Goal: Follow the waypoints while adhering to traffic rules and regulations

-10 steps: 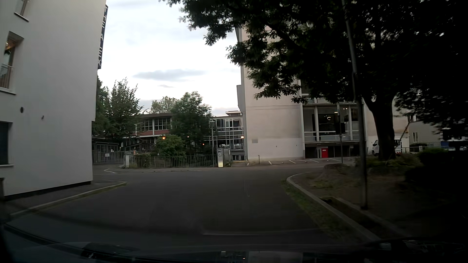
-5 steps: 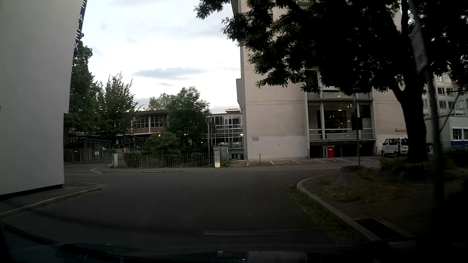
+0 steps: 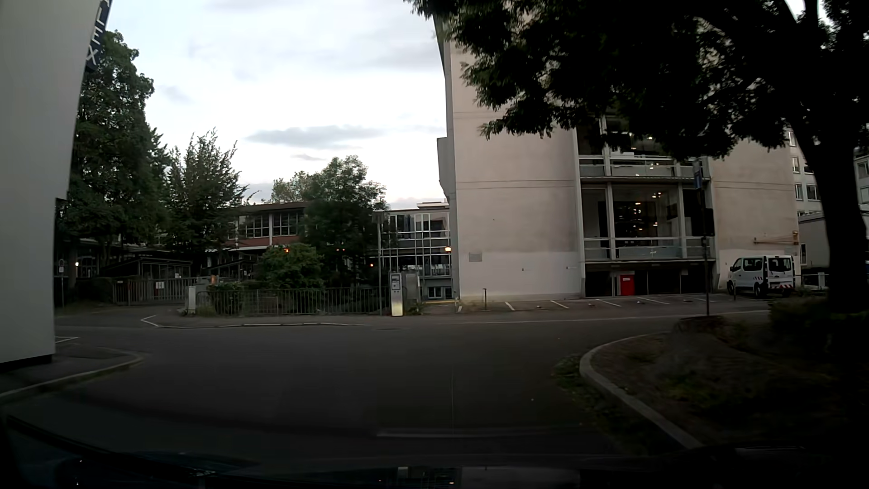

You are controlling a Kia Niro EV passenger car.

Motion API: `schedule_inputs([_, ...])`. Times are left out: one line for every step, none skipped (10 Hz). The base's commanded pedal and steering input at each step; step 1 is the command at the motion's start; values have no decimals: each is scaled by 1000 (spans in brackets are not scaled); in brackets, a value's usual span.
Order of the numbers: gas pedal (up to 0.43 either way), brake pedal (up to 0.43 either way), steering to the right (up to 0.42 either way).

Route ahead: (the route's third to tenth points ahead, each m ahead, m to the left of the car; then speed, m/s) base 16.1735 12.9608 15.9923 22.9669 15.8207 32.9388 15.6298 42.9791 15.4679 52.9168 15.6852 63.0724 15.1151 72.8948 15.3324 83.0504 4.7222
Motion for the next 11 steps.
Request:
schedule_inputs([0,116,9])
schedule_inputs([0,122,6])
schedule_inputs([0,134,-3])
schedule_inputs([0,134,-6])
schedule_inputs([0,140,-1])
schedule_inputs([0,140,4])
schedule_inputs([0,140,5])
schedule_inputs([0,146,1])
schedule_inputs([0,152,0])
schedule_inputs([0,152,0])
schedule_inputs([0,159,0])
